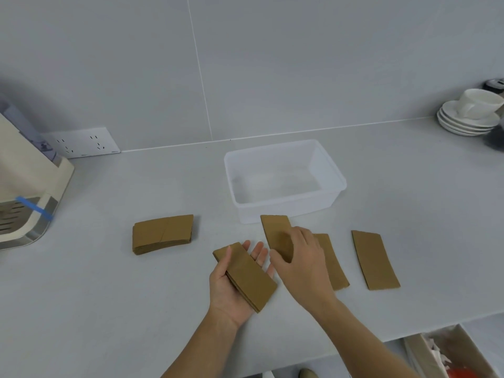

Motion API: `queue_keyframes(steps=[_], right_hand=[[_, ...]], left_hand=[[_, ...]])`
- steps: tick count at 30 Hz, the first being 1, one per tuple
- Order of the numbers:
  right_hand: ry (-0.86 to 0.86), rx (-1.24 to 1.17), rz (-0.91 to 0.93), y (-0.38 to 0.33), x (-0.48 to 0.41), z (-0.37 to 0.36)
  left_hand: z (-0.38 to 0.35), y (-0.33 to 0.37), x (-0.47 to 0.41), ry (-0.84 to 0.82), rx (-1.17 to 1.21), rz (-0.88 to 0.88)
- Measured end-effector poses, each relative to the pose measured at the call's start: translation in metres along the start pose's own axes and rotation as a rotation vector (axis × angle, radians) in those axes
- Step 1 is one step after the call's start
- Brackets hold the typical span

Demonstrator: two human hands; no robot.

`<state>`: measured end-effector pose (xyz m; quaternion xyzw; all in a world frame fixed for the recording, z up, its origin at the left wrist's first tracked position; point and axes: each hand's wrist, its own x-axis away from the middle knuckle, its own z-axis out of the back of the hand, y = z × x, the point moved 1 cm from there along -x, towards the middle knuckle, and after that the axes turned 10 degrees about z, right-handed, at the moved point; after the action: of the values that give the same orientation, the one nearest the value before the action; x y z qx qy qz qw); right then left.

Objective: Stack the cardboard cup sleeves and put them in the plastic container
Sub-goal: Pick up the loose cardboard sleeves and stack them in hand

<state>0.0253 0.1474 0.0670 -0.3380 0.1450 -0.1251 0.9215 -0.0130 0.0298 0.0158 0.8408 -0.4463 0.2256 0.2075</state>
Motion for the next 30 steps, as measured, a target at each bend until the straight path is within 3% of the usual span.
queue_keyframes(steps=[15,26,30], right_hand=[[-0.195,-0.114,0.148,-0.022,0.023,-0.033],[-0.292,-0.021,0.22,-0.006,0.024,-0.034],[-0.468,-0.026,0.206,-0.002,0.019,-0.024]], left_hand=[[0.006,0.003,0.002,-0.165,-0.114,0.025],[0.003,-0.005,-0.007,-0.078,-0.128,-0.008],[0.006,-0.008,-0.012,-0.006,-0.12,0.024]])
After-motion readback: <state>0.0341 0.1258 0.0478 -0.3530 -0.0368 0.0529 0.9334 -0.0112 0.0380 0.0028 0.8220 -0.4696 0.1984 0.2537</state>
